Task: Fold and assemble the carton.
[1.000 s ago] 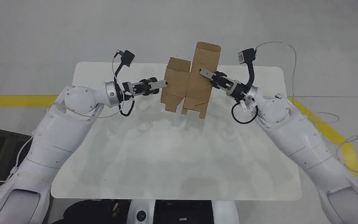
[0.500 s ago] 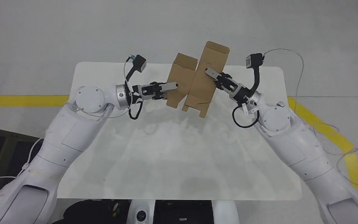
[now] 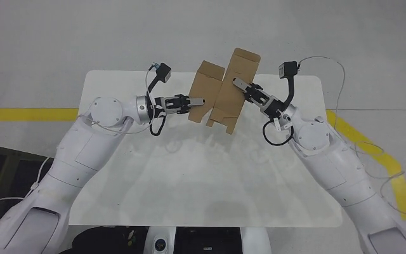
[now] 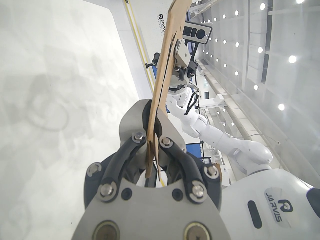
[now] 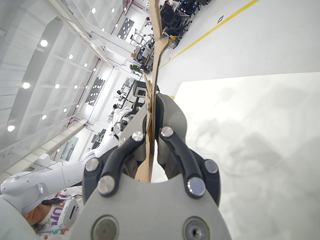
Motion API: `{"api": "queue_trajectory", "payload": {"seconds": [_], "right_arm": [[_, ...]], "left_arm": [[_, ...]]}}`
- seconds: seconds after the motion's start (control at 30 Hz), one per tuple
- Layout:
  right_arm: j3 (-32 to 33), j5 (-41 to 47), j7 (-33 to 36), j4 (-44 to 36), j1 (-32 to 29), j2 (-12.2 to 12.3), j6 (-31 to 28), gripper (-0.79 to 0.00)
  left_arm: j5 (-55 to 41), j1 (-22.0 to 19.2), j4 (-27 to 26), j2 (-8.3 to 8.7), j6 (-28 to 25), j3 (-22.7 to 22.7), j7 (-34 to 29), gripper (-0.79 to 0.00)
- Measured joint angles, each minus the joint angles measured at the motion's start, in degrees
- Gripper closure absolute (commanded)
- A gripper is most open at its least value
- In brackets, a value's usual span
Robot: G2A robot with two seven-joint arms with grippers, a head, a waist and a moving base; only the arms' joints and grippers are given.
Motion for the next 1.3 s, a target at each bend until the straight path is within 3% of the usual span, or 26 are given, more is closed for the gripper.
{"api": "queue_trajectory", "payload": {"seconds": [0.07, 0.3, 0.57, 0.8, 1.07, 1.3], "right_arm": [[0.4, -0.3, 0.1, 0.0, -0.3, -0.2, -0.1, -0.785], [2.6, -3.9, 4.3, -0.1, -0.4, 0.0, -0.9, -0.785], [7.2, -7.2, 21.9, -1.5, 0.0, 1.8, -0.1, -0.785], [10.0, -5.9, 30.2, -2.8, -1.5, 2.8, 0.5, -0.785], [9.1, -1.4, 36.1, 0.1, -1.1, 2.4, -1.9, -0.785], [6.8, 1.9, 41.6, 3.4, 0.8, 1.6, -4.6, -0.785]], "left_arm": [[-0.3, 0.1, 0.1, -0.08, 0.1, -0.3, -0.5, 0.0], [0.6, -0.5, 0.5, 0.0, 2.3, -1.5, -4.4, 0.0], [1.7, -2.7, 2.6, 0.71, 6.1, -4.2, -12.2, 0.0], [1.3, -5.1, 4.5, 1.15, 7.3, -5.5, -21.6, 0.0], [-0.2, -7.3, 6.2, 0.76, 10.8, -3.5, -31.0, 0.0], [-1.6, -8.8, 7.7, -0.1, 11.9, -1.0, -34.9, 0.0]]}}
